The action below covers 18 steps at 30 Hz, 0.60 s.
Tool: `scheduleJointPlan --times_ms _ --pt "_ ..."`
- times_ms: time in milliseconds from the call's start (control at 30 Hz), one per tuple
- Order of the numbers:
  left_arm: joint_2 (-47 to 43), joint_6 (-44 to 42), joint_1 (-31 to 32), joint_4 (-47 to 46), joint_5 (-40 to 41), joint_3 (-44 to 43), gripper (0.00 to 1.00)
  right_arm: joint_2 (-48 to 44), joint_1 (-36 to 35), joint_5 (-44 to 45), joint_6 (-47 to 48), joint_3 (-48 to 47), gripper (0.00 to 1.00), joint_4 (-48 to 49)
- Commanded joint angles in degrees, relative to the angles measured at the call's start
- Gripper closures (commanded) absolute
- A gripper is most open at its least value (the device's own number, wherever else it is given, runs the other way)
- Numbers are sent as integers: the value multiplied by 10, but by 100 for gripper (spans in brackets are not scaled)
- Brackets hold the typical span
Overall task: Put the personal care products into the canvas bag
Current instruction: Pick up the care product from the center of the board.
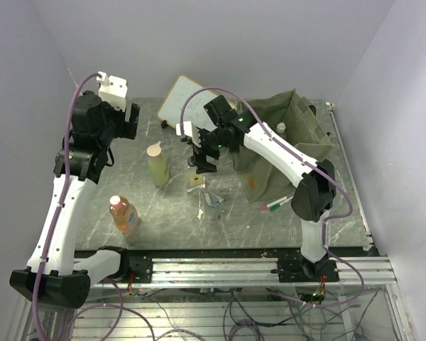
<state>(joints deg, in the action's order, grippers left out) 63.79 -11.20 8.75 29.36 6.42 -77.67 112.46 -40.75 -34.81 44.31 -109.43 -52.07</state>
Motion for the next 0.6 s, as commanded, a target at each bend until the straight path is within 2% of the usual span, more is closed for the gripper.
scheduleJointPlan --times_ms 0,167,300,467,567 --pt "-21 -26 -4 -31 25 15 4 29 -16 19 22 -24 12 -15" --pt "-34 -49 -4 -35 47 16 4 76 -33 30 22 -52 14 -24" --pt "-43 -56 -4 -31 46 11 4 108 -40 28 25 -74 20 -42" --pt "-51 -52 -4 -24 33 8 4 114 -43 35 33 -68 32 -42" --pt "-53 -48 -4 -22 26 9 4 106 -43 45 36 -61 32 -39"
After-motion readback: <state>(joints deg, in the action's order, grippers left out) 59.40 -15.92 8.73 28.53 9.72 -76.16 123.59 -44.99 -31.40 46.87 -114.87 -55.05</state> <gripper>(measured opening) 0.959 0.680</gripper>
